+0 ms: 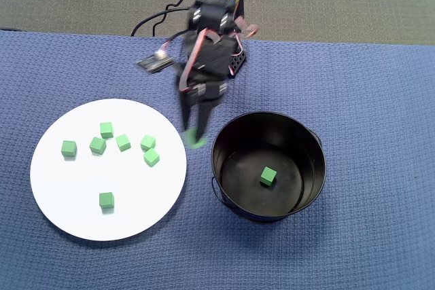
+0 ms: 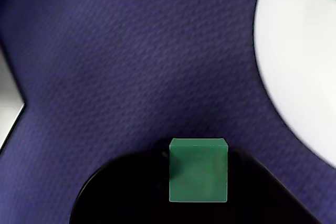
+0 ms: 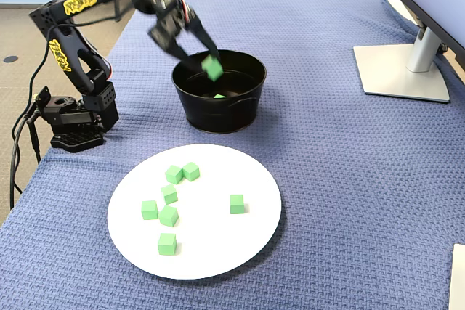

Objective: Pick up the green cubes from the white plate and place them in the black recipient

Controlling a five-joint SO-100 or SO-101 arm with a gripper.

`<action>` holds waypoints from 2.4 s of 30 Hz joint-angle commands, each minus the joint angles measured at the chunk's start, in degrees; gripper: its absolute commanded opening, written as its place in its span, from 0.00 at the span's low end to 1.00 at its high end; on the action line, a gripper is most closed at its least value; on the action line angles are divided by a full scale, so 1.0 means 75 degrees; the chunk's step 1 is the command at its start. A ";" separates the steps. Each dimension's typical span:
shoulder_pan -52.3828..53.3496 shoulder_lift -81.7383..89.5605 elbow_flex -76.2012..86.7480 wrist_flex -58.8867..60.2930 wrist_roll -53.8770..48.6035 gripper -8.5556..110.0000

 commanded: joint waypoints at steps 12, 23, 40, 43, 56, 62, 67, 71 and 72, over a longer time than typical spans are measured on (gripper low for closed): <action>-0.3422 -0.0492 0.2320 -0.1746 0.1723 0.08; -0.2437 -0.0480 0.1359 -0.1137 0.0504 0.32; 0.2590 -0.3422 -0.1113 -0.2320 -0.0445 0.26; 0.3211 -0.4395 -0.1676 -0.2766 -0.1137 0.26; 0.3961 -0.6492 -0.1781 -0.3844 -0.3762 0.38; 0.4102 -0.6832 -0.1594 -0.4160 -0.4477 0.42; 0.4066 -0.6879 -0.1348 -0.4301 -0.5203 0.42; 0.4008 -0.6984 -0.1113 -0.4711 -0.5625 0.41; 0.4008 -0.7031 -0.1137 -0.4734 -0.5672 0.41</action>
